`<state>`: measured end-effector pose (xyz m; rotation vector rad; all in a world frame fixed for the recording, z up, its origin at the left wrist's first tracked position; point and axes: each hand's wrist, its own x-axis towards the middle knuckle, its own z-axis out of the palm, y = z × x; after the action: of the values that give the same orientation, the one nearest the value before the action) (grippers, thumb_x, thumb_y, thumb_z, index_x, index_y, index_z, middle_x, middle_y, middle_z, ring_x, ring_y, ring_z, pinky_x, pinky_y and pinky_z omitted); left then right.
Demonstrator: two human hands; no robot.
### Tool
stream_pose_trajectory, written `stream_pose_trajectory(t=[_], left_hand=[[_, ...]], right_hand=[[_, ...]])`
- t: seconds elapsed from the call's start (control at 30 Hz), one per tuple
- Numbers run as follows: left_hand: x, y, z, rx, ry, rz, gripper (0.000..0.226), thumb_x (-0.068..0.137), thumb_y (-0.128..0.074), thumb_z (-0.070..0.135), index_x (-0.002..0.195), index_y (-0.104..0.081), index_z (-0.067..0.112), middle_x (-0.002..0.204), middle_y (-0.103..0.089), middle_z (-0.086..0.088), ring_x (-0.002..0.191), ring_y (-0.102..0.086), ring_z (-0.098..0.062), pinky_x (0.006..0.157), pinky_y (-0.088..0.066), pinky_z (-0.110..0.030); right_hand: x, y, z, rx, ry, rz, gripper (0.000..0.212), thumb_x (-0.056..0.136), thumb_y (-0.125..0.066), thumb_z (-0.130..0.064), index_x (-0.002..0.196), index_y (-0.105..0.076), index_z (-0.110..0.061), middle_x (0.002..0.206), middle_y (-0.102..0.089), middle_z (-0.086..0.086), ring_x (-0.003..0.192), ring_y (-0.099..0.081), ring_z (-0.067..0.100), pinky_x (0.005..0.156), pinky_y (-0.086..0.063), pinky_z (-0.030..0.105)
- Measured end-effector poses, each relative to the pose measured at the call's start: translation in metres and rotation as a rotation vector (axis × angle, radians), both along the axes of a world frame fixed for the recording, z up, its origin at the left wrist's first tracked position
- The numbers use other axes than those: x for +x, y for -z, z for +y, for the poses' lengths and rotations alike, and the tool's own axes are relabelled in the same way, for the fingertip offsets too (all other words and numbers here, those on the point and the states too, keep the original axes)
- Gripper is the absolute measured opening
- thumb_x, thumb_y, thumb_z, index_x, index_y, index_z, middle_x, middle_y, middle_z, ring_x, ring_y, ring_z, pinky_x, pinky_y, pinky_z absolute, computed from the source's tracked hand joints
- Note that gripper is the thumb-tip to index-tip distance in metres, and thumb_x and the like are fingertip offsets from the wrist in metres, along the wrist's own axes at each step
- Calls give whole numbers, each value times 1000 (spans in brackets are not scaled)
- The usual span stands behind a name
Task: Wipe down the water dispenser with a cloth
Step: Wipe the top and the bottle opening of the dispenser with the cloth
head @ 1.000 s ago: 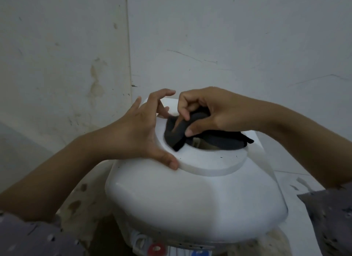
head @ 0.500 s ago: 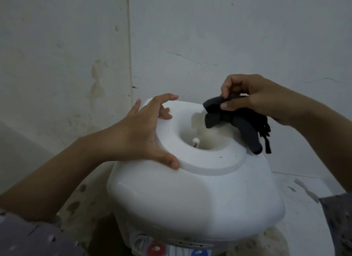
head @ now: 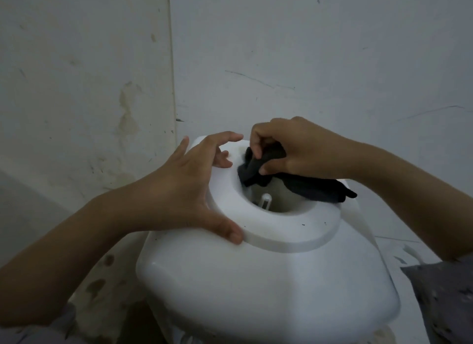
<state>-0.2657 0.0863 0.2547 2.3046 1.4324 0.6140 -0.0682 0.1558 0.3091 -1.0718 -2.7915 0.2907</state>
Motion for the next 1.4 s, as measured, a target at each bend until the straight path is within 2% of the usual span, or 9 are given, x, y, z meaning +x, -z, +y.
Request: stream_pose_trajectory(t=[0.2, 0.33, 0.5, 0.7, 0.8, 1.0, 1.17, 1.27, 1.4], left_hand=[[-1, 1, -2, 14, -21, 17, 110, 26, -55, 92, 115, 6, 71, 111, -34, 36, 121, -23, 19, 112, -11, -31], [-1, -1, -3, 15, -15, 49, 109, 27, -58, 89, 113, 7, 69, 107, -32, 37, 110, -20, 32, 117, -4, -38], [1, -2, -2, 15, -7, 64, 109, 31, -57, 85, 116, 6, 63, 103, -30, 37, 105, -17, 35, 114, -8, -38], [1, 1, 1, 24, 29, 44, 108, 31, -58, 86, 116, 5, 66, 107, -28, 38, 108, -18, 33, 114, -11, -38], [0, 0, -1, 20, 44, 66, 104, 29, -52, 92, 109, 11, 73, 109, -23, 42, 108, -17, 34, 116, -3, -42], [0, 0, -3, 38, 45, 113, 94, 31, -39, 99, 107, 12, 75, 106, -19, 42, 108, -26, 24, 115, -3, -46], [0, 2, -2, 25, 54, 143, 92, 35, -42, 97, 108, 9, 75, 108, -16, 43, 105, -16, 35, 115, -3, -44], [-1, 3, 0, 10, 39, 150, 92, 34, -42, 97, 109, 7, 74, 114, -15, 34, 106, -26, 22, 116, 0, -47], [0, 3, 0, 25, 39, 139, 90, 33, -42, 97, 106, 7, 74, 113, -17, 33, 108, -28, 20, 115, -4, -48]], right_hand=[[7, -4, -17, -29, 86, -405, 16, 85, -61, -32, 82, -45, -32, 82, -54, -14, 79, -51, 8, 64, -40, 28], [-5, 0, -22, -84, 112, -405, 15, 85, -58, -28, 83, -43, -29, 82, -56, -10, 78, -51, 10, 65, -41, 28], [-4, 8, -24, -435, 240, 19, 18, 80, -67, -18, 77, -51, -25, 68, -56, -12, 59, -49, 1, 58, -37, 21], [22, 2, -33, -782, 360, 546, 18, 79, -68, -9, 75, -53, -19, 65, -56, 3, 60, -52, 16, 55, -39, 27], [36, -4, -35, -564, 347, 608, 17, 83, -65, -11, 78, -50, -18, 64, -61, -1, 59, -55, 13, 55, -42, 22], [41, 10, -52, -193, 330, 427, 18, 85, -63, -21, 79, -46, -23, 64, -65, -8, 57, -50, 7, 54, -37, 14], [36, 18, -81, -351, 342, 684, 19, 85, -64, -15, 75, -48, -19, 63, -60, -2, 58, -47, 13, 52, -36, 20], [41, 17, -86, -565, 396, 971, 16, 82, -63, -13, 72, -51, -18, 68, -54, 11, 59, -48, 18, 48, -39, 18], [50, 29, -73, -304, 557, 1089, 21, 89, -60, -12, 73, -48, -20, 70, -59, 4, 62, -53, 14, 54, -43, 21]])
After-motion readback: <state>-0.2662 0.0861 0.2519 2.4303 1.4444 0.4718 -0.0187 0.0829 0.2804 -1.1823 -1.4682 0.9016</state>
